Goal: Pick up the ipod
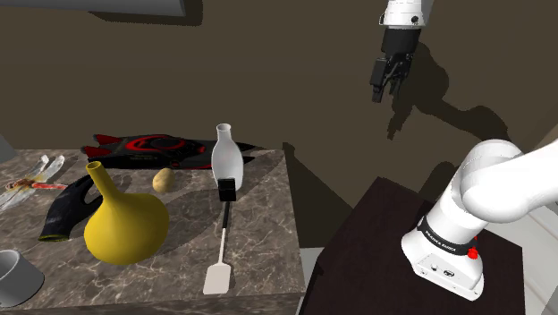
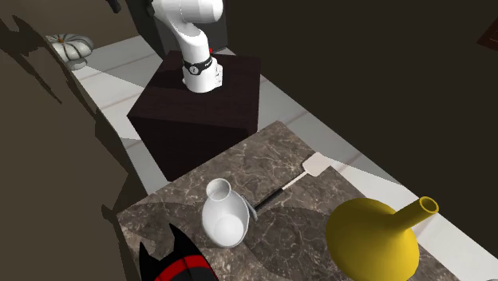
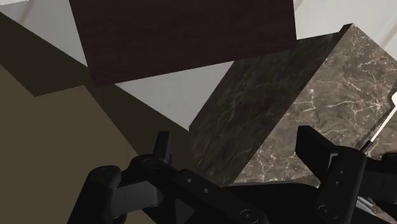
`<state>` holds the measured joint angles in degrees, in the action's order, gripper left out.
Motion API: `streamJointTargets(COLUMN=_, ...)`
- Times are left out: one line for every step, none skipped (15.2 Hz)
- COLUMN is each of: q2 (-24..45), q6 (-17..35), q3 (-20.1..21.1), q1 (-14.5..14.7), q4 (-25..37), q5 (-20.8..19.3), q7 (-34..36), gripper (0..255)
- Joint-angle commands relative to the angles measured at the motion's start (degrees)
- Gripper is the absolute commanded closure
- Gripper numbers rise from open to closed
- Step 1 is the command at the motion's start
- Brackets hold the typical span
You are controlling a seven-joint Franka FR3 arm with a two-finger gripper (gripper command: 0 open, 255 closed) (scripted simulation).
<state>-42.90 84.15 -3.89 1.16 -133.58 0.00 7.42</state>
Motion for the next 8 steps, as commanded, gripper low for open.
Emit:
streamJointTargets(q2=0.0, q6=0.0, q3=0.0, q1=0.0, q4=0.0, q5=0.0, q7=0.0, gripper=0)
streamJointTargets(q2=-0.5, q6=1.6, q3=1.5, q1=0.0, q4=-1.4, q5=0.9, q7=2.4, gripper=0)
streamJointTargets(q2=-0.8, q6=3.2, q3=3.0, q1=0.1, q4=-2.6, q5=1.7, q7=4.7, gripper=0)
streamJointTargets(q2=-1.0, q6=4.8, q3=4.5, q1=0.1, q4=-3.8, q5=2.6, q7=7.1, gripper=0)
streamJointTargets(q2=-1.1, q6=6.5, q3=6.0, q1=0.2, q4=-4.9, q5=3.4, q7=9.4, gripper=0)
streamJointTargets(q2=-1.0, q6=8.2, q3=7.6, q1=0.3, q4=-5.8, q5=4.2, q7=11.8, gripper=0)
streamJointTargets(q2=-0.8, q6=10.0, q3=9.2, q1=0.3, q4=-6.7, q5=5.0, q7=14.1, gripper=0)
streamJointTargets(q2=-0.4, q6=11.8, q3=10.8, q1=0.4, q4=-7.4, q5=5.7, q7=16.4, gripper=0)
